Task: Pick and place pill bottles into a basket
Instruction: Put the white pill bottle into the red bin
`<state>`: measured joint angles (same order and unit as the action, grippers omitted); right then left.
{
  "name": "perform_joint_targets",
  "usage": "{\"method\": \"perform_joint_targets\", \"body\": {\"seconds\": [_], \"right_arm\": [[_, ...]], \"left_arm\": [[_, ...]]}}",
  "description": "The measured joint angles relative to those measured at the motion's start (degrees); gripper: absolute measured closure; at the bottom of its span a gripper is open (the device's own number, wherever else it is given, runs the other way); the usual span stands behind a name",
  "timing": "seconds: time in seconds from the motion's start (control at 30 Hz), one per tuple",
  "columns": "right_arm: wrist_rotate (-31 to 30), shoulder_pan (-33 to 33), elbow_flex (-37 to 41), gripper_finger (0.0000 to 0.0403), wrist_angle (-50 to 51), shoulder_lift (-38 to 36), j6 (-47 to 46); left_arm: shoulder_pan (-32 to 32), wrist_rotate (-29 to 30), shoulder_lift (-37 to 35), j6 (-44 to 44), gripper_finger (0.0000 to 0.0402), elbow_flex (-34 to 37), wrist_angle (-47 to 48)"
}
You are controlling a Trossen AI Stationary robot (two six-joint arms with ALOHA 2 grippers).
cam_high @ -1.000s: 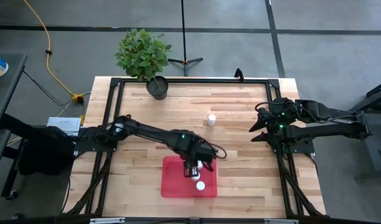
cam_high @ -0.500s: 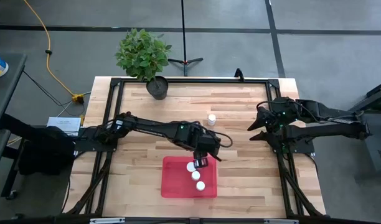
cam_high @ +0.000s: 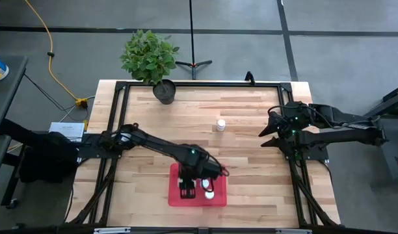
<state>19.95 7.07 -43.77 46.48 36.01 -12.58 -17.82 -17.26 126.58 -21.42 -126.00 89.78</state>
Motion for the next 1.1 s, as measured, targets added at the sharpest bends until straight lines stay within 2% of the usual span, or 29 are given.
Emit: {"method": "perform_joint_targets", "body": {"seconds": [0.2, 0.37, 0.6, 0.83, 1.1], "right_arm": [[0.0, 0.0, 0.0, 0.0171, -0.8, 0.0, 0.2], [0.0, 0.0, 0.0, 0.0171, -0.9, 0.0, 0.3], [-0.1, 0.0, 0.0, 0.0171, -0.9, 0.0, 0.9], [-0.3, 0.0, 0.0, 0.0171, -1.0, 0.0, 1.2], [-0.2, 0.0, 0.0, 0.0171, -1.0, 0.0, 1.3]], "left_arm": [[-0.2, -6.7, -0.1, -0.4, 0.0193, 11.3, 0.3], [-0.2, -11.1, -0.1, -0.4, 0.0193, 16.4, 0.3], [-0.2, -12.5, -0.1, 0.1, 0.0193, 16.5, 0.1], [-0.1, -12.4, -0.1, 0.1, 0.014, 15.0, -5.2], [0.7, -11.4, -0.1, -0.3, 0.0129, 13.4, -8.9]]}}
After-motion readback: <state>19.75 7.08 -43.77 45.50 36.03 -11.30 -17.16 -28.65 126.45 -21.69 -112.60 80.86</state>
